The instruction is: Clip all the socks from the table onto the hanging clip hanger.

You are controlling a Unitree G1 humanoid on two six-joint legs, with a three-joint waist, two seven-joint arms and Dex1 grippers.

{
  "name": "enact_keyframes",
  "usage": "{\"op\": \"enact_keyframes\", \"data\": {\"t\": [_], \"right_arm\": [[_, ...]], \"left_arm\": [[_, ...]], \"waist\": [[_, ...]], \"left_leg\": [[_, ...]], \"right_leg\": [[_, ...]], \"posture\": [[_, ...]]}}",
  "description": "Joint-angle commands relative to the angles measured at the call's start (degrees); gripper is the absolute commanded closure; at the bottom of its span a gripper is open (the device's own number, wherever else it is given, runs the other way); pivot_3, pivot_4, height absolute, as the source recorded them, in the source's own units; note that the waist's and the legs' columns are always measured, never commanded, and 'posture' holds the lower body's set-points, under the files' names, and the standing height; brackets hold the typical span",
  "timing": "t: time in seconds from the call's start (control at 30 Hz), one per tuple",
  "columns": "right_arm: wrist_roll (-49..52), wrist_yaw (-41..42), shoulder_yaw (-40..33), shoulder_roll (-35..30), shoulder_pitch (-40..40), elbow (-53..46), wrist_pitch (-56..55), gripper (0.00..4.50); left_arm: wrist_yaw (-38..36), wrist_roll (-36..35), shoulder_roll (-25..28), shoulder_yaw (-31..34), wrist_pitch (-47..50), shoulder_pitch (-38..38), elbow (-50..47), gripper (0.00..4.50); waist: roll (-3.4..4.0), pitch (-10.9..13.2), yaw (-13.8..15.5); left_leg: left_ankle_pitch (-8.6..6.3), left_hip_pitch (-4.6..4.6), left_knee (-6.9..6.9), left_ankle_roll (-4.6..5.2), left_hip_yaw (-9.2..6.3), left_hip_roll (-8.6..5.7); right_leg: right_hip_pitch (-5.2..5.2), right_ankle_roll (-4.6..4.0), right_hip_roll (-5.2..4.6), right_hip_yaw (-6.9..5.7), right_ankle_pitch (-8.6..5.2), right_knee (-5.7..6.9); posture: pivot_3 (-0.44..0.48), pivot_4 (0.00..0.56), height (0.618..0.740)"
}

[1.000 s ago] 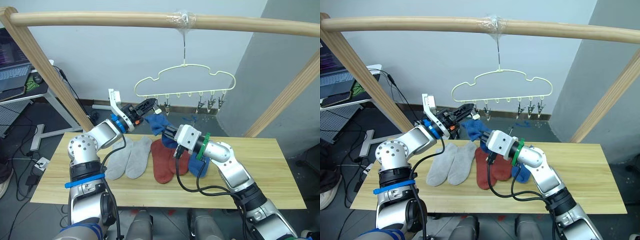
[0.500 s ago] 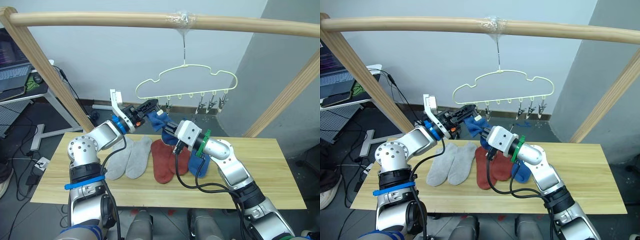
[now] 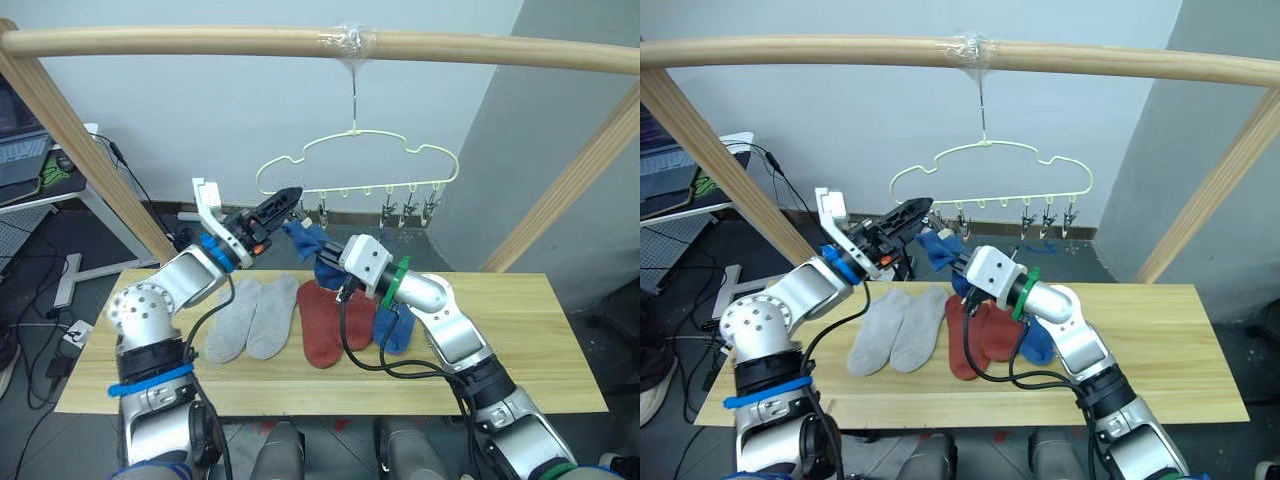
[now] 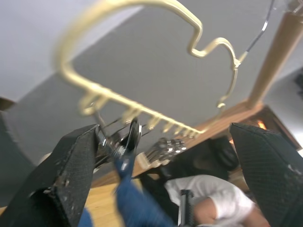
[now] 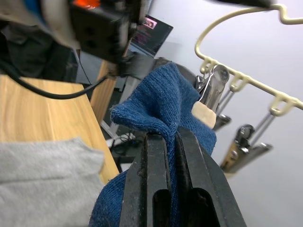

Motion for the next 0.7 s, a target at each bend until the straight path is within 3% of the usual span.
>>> {"op": "enact_keyframes", "data": {"t": [0.03, 0.33, 0.57, 0.7], "right_arm": [[4.6, 1.0, -1.0, 2.9, -0.9, -0.5, 4.0, 4.50], [14.2, -0.2, -4.9, 9.1, -1.5, -0.3, 21.5, 4.50], [14.8, 1.0, -4.9, 6.5, -1.1, -2.1, 27.1, 2.31], [15.4, 1.6, -4.7, 5.1, 0.4, -3.4, 27.6, 0.92]], "left_arm": [[1.7, -2.8, 3.2, 2.4, 0.7, 3.7, -4.4, 0.03], [3.2, -3.6, 7.7, 1.8, -0.5, 9.1, -9.0, 0.03], [0.0, 8.4, 11.6, -6.7, -6.3, 10.2, -14.4, 0.00], [-1.0, 11.1, 12.4, -8.2, -8.1, 11.5, -16.5, 0.00]], "waist": [[0.01, 0.0, 0.1], [0.00, 0.0, 1.8], [0.00, 0.0, 2.3], [0.00, 0.0, 2.2]], "left_leg": [[0.00, -0.01, -0.01, 0.00, 0.00, 0.00], [0.00, -0.03, 0.02, 0.00, -0.03, -0.01], [0.00, -0.06, 0.02, 0.00, -0.02, -0.01], [0.00, -0.10, -0.02, 0.00, 0.04, -0.01]], "right_leg": [[0.00, -0.01, 0.00, 0.01, 0.00, 0.00], [-0.01, -0.29, -0.01, -0.03, -0.15, 0.00], [-0.04, -0.36, 0.00, -0.04, -0.19, -0.02], [-0.10, -0.35, -0.01, -0.01, -0.19, -0.02]], "posture": [[0.125, 0.180, 0.740], [0.159, 0.178, 0.740], [0.161, 0.167, 0.740], [0.161, 0.167, 0.740]]}}
